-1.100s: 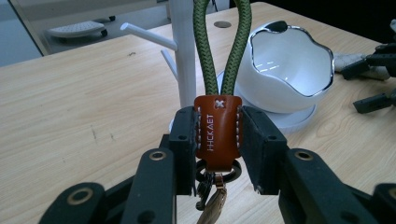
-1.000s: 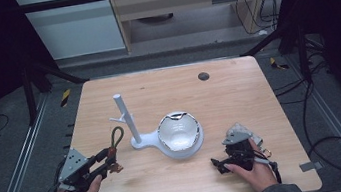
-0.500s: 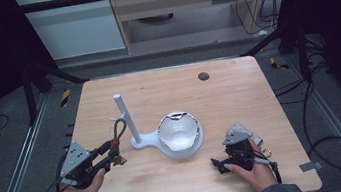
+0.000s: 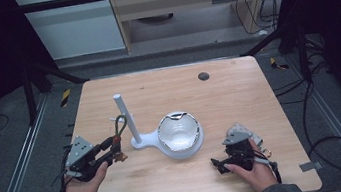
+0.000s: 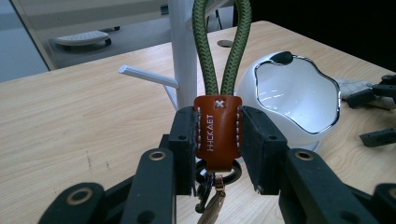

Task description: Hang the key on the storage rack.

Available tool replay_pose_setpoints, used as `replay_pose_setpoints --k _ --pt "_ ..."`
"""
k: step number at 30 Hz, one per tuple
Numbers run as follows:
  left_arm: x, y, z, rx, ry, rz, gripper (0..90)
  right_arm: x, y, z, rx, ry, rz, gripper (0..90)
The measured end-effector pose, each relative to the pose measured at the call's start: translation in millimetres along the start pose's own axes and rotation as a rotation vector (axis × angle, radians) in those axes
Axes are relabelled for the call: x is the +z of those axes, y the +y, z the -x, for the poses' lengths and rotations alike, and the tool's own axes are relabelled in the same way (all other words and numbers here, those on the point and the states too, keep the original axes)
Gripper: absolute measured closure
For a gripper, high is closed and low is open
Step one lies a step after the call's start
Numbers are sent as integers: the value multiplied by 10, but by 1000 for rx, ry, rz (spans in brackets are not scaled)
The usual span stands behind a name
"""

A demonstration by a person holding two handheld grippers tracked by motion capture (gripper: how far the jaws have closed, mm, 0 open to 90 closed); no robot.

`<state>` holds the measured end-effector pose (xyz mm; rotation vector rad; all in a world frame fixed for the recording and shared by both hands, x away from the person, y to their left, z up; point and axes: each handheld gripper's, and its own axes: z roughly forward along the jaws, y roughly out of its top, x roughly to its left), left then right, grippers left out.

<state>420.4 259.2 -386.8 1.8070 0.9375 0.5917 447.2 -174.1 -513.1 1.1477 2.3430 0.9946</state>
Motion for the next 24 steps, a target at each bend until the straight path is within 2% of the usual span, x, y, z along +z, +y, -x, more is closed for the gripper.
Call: replay_pose_setpoints --k 10,24 --pt "167 -18 -51 -13 15 -30 659 -1 -1 -1 1 -1 0 2" --pt "263 -35 -74 -21 16 -45 658 -2 -2 -3 2 -2 0 2"
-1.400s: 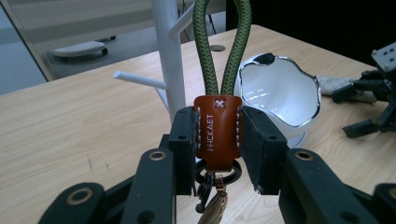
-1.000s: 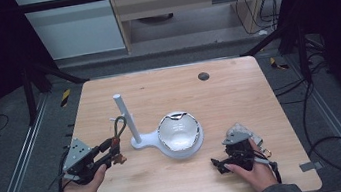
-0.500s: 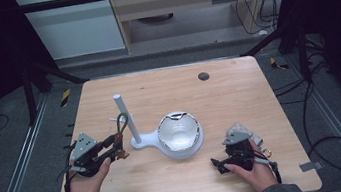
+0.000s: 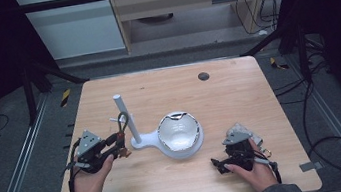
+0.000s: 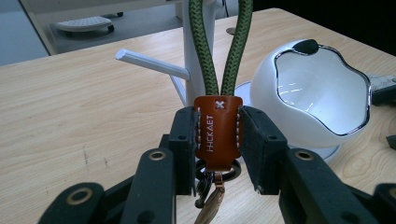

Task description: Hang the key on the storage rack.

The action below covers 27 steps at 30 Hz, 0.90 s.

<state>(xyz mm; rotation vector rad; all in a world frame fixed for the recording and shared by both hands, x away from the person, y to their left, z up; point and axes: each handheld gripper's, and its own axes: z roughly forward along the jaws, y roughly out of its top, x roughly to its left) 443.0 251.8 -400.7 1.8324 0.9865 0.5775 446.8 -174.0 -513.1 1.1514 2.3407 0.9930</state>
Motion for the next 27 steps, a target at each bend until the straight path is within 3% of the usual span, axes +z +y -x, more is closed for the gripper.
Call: replay_pose_setpoints --k 16,22,27 --pt "96 7 -4 -6 -2 -28 643 -1 0 0 0 0 -1 2" --pt "159 -70 -10 -9 26 -65 399 -2 0 0 0 0 -2 2" --pt "240 -224 -100 -23 54 -125 232 -1 1 -1 1 -1 -2 2"
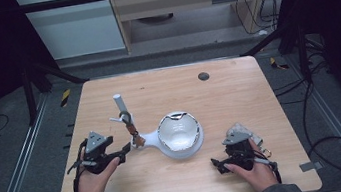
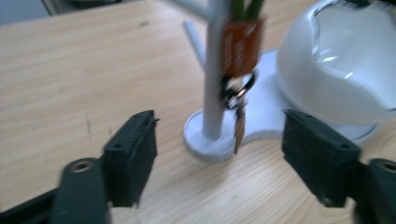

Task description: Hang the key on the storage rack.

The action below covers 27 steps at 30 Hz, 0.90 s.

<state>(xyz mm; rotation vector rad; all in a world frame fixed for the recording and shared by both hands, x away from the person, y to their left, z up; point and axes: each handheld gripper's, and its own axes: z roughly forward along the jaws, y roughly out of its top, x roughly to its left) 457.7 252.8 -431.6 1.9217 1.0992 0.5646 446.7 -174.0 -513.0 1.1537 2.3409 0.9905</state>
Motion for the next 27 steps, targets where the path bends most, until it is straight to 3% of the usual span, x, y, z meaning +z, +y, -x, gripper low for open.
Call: replay_pose_setpoints --k 5,7,10,11,12,16,20,27 --pt "151 -238 -149 -49 34 -21 150 2 1 -9 8 -4 1 2" --pt "185 -300 -191 -46 48 -28 128 0 -1 -7 3 -4 2 3" --pt "196 -323 -233 -45 34 -42 107 -7 5 -1 -7 8 -8 10" --pt "200 -352 -259 -33 42 -53 85 -50 40 8 -25 24 -32 80" --pt "200 -352 -259 -33 42 -53 85 -50 40 8 -25 24 -32 80" --pt "270 -484 -360 -47 55 -103 82 -203 108 20 -52 -1 -22 70" --pt "330 -564 -407 -64 55 -148 81 -406 166 104 -82 -50 -63 68" --pt "394 -612 -398 -52 68 -182 74 -646 207 334 -40 -78 -122 74"
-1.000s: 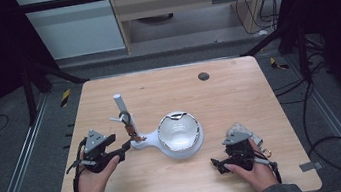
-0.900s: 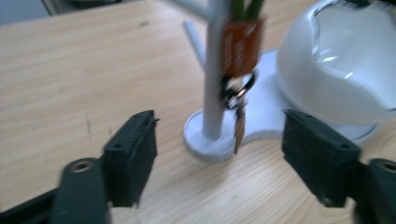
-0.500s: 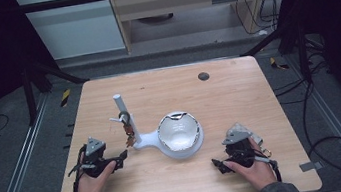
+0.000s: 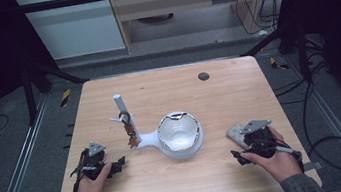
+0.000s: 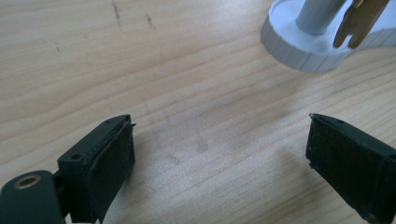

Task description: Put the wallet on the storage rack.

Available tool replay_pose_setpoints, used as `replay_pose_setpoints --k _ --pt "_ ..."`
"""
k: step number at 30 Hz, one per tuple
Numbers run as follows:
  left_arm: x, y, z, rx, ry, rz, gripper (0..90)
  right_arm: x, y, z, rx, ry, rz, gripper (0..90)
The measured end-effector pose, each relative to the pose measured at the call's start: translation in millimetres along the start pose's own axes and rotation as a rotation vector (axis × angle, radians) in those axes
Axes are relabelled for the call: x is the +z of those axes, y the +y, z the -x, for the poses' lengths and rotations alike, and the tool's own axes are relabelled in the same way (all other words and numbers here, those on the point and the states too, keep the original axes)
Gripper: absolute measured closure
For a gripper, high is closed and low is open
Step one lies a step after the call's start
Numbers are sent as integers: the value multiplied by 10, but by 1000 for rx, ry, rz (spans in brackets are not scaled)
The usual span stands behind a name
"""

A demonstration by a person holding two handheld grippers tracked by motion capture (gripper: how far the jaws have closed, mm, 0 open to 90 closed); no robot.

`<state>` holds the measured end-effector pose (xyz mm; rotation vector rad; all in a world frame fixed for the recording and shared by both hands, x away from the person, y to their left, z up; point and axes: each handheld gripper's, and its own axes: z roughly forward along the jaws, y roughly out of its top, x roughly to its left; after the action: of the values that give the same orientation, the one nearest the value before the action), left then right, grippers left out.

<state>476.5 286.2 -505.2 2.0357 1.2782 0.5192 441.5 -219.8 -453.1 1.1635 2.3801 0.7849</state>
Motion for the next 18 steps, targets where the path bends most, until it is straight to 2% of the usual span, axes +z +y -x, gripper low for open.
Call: replay_pose_setpoints --k 2,4,7,9,13,18 --pt "6 1 8 15 7 -3 59 -21 -11 123 32 -2 -45 80" --pt "14 -2 13 19 11 1 58 -17 -15 158 39 -4 -61 82" --pt "18 -19 17 38 21 6 50 -6 -3 264 67 6 -123 105" --pt "19 -21 19 37 22 7 50 -4 1 279 72 6 -126 106" --pt "21 -20 20 38 21 6 45 10 35 329 97 11 -165 119" --pt "22 -20 20 41 20 5 41 31 83 372 92 32 -197 150"
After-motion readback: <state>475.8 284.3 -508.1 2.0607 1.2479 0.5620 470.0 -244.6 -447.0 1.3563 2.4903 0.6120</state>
